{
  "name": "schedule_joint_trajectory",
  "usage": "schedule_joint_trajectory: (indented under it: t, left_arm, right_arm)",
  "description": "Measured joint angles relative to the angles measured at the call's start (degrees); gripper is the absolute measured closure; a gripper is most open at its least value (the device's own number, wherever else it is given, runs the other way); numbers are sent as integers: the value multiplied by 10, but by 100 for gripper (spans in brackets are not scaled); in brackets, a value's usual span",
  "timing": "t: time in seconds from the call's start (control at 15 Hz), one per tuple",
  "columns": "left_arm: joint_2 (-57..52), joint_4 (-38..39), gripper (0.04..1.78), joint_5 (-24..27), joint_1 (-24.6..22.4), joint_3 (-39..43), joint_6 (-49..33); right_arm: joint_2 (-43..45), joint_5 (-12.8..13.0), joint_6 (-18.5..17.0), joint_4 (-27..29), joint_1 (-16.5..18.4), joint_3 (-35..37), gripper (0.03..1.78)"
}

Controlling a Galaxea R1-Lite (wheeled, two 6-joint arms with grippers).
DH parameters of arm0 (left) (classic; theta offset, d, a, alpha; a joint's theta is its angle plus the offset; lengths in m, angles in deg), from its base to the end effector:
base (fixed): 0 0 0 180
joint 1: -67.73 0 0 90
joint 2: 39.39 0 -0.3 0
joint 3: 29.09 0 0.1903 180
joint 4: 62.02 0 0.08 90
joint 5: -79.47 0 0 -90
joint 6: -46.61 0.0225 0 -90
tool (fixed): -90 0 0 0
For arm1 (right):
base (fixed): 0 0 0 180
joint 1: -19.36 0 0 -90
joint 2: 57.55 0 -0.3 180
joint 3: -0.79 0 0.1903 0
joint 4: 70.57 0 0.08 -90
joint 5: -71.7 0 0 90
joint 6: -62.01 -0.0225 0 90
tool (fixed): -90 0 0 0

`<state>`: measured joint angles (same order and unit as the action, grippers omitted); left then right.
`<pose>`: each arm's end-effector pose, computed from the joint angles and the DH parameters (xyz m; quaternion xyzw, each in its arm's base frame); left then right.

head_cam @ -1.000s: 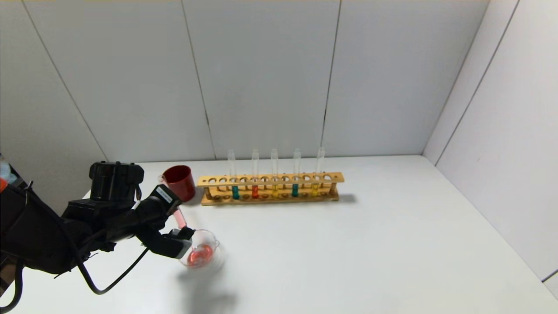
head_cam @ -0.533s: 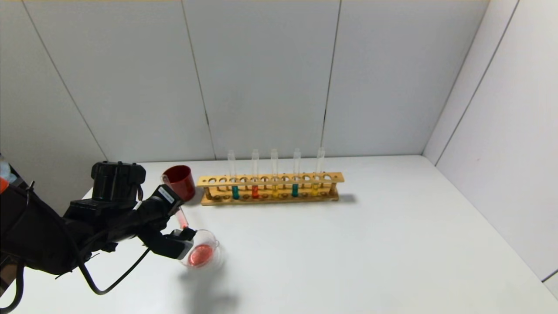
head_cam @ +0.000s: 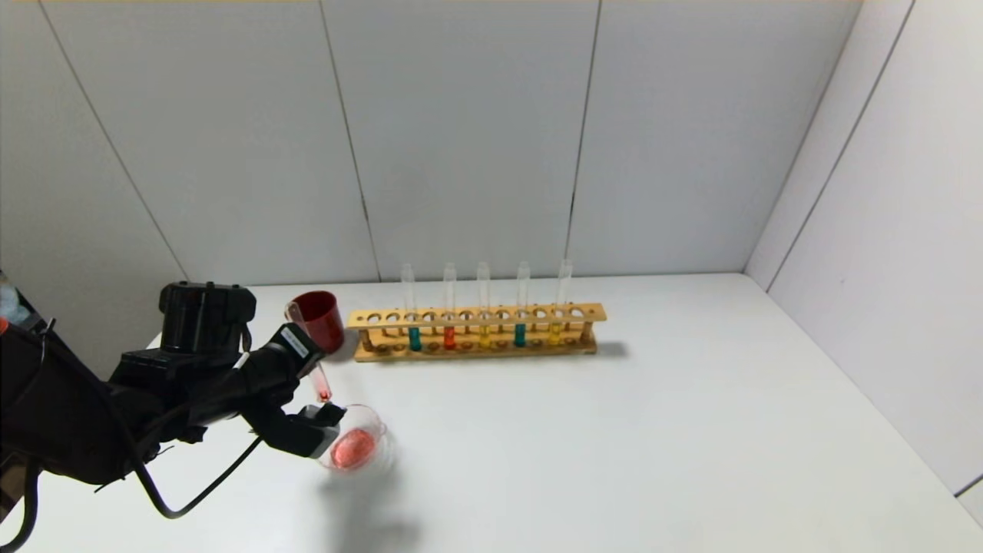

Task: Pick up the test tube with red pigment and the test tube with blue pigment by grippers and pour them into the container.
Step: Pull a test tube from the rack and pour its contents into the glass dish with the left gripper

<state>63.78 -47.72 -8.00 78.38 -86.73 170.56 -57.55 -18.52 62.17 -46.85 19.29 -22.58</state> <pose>0.2841 -0.0544 0.1032 0.8535 0.0286 -0.2889 0.4327 -0.0228 0.0001 0.0749 -0.0014 0.0031 0.0025 1.0000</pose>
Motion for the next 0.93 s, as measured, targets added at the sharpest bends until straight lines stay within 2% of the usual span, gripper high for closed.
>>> schedule_joint_trajectory:
  t: [0.93]
  left_arm:
    - [-23,0,150,-1,11,18,16]
  right_arm:
    - [0,0,0,0,0,0,6]
